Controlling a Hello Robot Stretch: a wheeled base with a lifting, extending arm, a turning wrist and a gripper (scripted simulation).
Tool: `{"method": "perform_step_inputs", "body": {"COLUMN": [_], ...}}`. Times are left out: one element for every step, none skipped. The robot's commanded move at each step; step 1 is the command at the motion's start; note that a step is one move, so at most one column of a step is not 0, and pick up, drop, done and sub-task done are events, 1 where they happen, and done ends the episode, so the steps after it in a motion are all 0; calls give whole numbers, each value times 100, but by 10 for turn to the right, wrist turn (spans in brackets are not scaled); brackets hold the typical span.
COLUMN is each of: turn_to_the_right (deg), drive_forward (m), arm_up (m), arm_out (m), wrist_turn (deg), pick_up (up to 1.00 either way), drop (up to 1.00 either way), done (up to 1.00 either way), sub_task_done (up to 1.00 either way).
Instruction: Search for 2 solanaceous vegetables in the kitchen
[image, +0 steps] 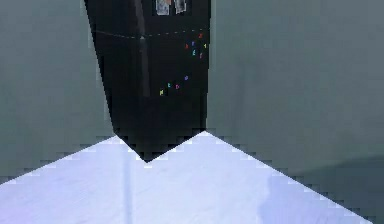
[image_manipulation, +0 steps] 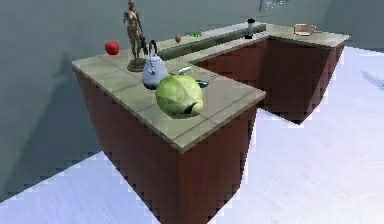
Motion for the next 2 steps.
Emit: {"method": "perform_step_inputs", "body": {"turn_to_the_right": [0, 450], "drive_forward": [20, 0], "arm_up": [0, 0], "arm_out": [0, 0], "wrist_turn": [0, 0], "pick_up": [0, 0], "drop": [0, 0], "done": [0, 0], "sub_task_done": [0, 0]}}
